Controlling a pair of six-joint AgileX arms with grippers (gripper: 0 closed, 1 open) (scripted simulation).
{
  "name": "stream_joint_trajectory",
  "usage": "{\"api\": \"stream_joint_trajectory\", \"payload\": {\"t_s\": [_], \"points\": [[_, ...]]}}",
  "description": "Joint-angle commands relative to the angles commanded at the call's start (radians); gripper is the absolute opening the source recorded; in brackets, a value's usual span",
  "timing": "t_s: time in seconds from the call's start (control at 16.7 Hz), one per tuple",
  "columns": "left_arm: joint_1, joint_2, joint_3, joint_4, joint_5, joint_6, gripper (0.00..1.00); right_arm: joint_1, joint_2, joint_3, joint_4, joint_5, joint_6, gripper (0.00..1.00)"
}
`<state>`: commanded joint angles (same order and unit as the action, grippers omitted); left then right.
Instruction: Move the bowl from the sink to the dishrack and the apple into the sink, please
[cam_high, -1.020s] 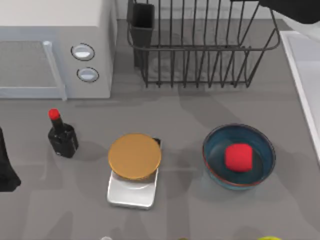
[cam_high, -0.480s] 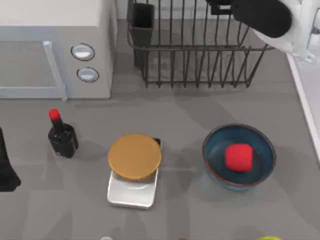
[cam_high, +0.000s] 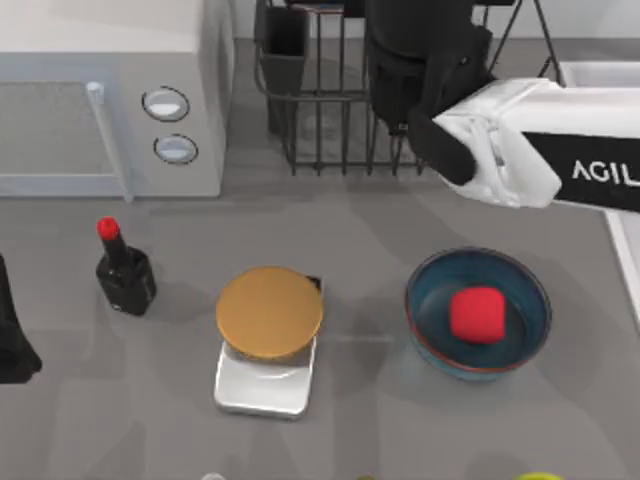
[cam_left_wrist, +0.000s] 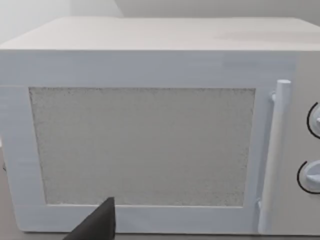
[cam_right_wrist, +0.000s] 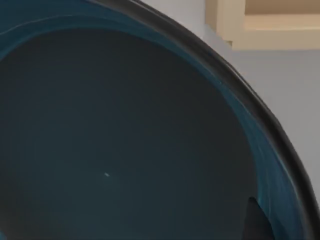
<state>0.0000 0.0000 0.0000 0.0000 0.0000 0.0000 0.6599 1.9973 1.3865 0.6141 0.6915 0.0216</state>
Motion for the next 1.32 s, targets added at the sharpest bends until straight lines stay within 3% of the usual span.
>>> {"api": "stream_joint_trajectory", "payload": {"t_s": [0.42, 1.2, 1.32], "points": [[0.000, 0.000, 0.000, 0.000, 0.000, 0.000, 1.00, -0.028, 0.047, -0.053, 0.087, -0.026, -0.004, 0.00], [0.000, 0.000, 0.000, 0.000, 0.000, 0.000, 1.00, -0.028, 0.047, -0.053, 0.087, -0.026, -0.004, 0.98], [0.000, 0.000, 0.000, 0.000, 0.000, 0.000, 1.00, -0.028, 0.047, -0.053, 0.087, -0.026, -0.004, 1.00]]}}
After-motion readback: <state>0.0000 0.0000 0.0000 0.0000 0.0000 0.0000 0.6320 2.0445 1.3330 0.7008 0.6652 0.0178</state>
